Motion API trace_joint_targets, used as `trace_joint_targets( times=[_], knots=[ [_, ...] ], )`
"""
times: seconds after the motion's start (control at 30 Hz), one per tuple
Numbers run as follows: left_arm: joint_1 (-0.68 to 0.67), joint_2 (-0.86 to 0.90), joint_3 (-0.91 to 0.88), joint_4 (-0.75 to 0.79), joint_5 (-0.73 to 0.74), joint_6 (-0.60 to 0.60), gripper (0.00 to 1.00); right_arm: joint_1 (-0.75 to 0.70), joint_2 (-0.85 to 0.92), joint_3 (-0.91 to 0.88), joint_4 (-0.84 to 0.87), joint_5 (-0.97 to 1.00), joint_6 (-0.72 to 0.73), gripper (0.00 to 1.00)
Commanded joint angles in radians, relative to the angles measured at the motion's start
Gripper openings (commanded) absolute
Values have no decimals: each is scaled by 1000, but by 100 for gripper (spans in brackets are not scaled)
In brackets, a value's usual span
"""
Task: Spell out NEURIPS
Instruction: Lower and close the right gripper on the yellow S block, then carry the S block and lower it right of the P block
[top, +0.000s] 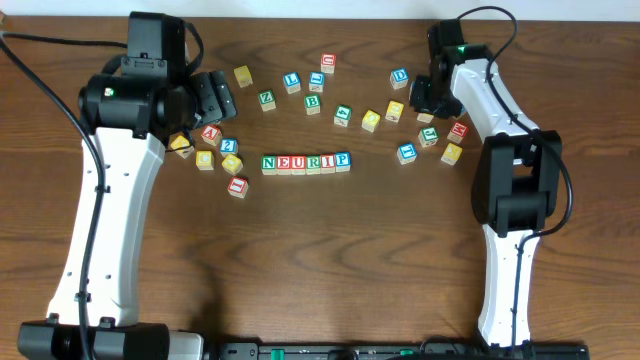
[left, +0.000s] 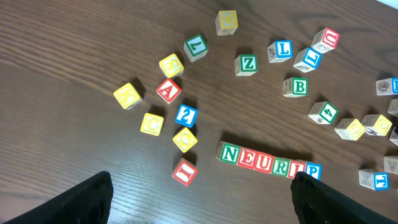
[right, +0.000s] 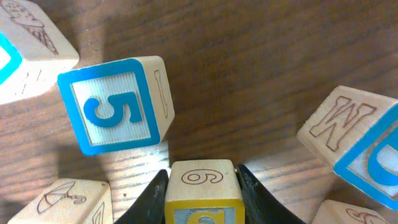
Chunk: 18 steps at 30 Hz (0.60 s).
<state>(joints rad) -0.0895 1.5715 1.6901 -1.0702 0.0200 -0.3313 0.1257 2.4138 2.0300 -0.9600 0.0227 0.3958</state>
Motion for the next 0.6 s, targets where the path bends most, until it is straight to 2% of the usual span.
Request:
trace_joint_targets(
  times=[0.0, 0.33, 0.57],
  knots=[
    [2, 10, -4, -2, -6, 21, 90, -7, -41, 55, -28, -7, -39, 27],
    [2, 10, -4, -2, -6, 21, 90, 23, -233, 97, -197, -95, -106, 26],
    [2, 10, -4, 2, -6, 21, 91, 82, -253, 89, -338, -97, -106, 28]
  ],
)
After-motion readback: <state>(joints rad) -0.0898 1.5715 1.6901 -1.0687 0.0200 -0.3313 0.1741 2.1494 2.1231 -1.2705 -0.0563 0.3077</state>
